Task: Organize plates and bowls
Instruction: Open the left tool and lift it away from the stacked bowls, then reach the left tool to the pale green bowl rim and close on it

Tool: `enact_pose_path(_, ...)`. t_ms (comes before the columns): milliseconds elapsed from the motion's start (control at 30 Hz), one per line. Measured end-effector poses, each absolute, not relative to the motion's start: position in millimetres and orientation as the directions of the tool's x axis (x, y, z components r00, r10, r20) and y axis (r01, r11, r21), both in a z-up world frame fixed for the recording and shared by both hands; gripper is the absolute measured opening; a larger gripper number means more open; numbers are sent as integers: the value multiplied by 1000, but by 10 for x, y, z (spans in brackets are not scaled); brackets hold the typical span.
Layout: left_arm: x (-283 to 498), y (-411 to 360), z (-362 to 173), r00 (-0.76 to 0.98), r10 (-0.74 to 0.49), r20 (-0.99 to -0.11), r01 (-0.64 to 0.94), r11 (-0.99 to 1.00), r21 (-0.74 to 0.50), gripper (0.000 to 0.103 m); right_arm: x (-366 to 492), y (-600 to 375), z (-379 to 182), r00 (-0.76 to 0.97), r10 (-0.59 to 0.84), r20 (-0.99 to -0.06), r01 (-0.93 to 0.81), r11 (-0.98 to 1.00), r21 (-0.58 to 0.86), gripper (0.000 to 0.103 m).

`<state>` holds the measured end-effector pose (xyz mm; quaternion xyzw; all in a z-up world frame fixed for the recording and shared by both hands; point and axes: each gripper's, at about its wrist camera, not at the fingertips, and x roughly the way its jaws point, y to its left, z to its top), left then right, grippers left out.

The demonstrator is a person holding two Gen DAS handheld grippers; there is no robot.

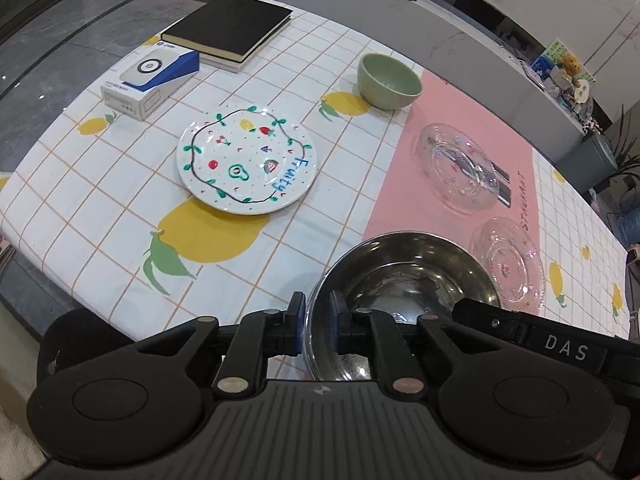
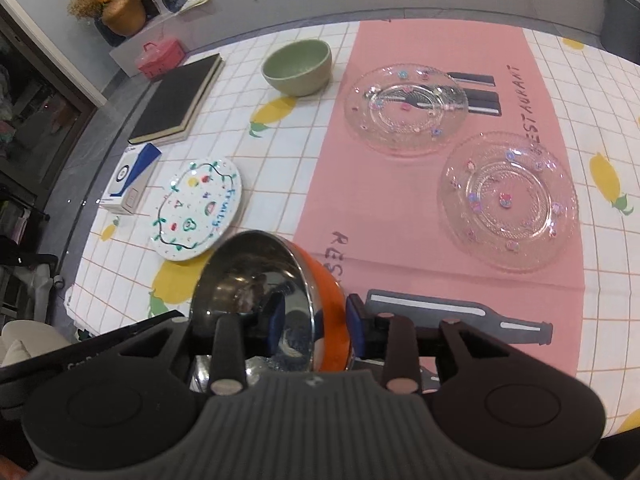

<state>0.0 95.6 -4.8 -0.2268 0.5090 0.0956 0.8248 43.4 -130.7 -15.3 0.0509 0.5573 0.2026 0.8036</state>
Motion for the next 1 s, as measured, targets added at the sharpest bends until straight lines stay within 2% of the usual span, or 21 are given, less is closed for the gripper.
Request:
enact_pose_path(300, 178, 938, 87, 492, -101, -865, -300, 913, -277, 22, 594, -1260, -103, 308, 377, -874, -277, 914, 297, 34)
enact_pose_path(500, 424, 1004, 225, 524, -98, -846, -246, 934, -260, 24, 851, -1257, -57, 314, 384, -868, -262, 914, 309, 42)
enact_pose_path(767, 829, 1184, 303, 548, -102, -830, -205, 946, -252, 28, 1300, -1245, 27, 321, 391, -863, -235, 915, 327, 44)
enact_pose_path(1000, 1246, 1347, 182, 576, -180, -797, -180, 923, -339, 29, 1748, -1104, -82, 306, 393, -867, -211, 916, 340, 45)
